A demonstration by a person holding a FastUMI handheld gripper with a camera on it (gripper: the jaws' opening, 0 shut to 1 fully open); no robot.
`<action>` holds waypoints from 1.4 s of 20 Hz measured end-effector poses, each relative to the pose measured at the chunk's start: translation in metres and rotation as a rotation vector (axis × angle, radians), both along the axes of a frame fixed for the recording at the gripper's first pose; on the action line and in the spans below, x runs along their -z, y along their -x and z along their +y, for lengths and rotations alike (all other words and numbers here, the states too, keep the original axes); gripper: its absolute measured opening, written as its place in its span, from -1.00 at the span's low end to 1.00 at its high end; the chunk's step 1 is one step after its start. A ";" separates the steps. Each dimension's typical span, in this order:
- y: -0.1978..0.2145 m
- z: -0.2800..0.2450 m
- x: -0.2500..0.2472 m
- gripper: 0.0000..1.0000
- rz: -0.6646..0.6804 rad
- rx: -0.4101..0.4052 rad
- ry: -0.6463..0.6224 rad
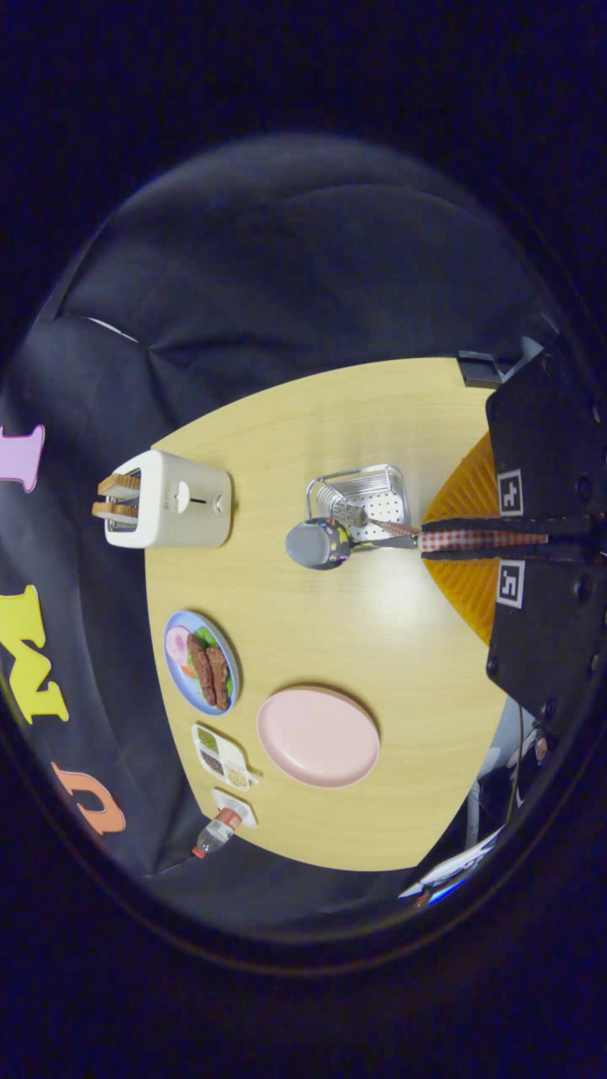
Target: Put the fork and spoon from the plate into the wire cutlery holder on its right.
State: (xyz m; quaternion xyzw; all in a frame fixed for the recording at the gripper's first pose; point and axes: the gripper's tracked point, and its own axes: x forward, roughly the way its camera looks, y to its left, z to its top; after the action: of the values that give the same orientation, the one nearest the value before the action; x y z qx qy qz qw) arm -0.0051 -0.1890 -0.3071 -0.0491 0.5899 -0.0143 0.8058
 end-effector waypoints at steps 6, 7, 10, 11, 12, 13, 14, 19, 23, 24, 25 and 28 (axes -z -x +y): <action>0.001 -0.026 0.012 -0.92 0.117 0.036 -0.024; 0.002 -0.028 0.015 -0.92 0.144 0.041 -0.028; 0.003 -0.029 0.019 -0.92 0.233 0.069 -0.067; 0.002 -0.029 0.022 -0.92 0.263 0.078 -0.080; 0.001 -0.030 0.024 -0.92 0.291 0.083 -0.082; -0.002 -0.031 0.025 -0.92 0.311 0.079 -0.080; -0.005 -0.032 0.027 -0.92 0.330 0.070 -0.077; -0.015 -0.031 0.030 -0.92 0.436 0.028 -0.052; -0.024 -0.022 0.036 -0.92 0.499 -0.023 -0.030; -0.025 -0.020 0.037 -0.92 0.520 -0.028 -0.021; -0.027 -0.019 0.039 -0.91 0.534 -0.034 -0.014; -0.034 -0.018 0.042 -0.92 0.551 -0.046 0.012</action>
State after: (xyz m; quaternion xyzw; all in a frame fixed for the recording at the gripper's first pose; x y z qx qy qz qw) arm 0.0286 -0.2074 -0.3488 -0.0692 0.7856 0.0144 0.6147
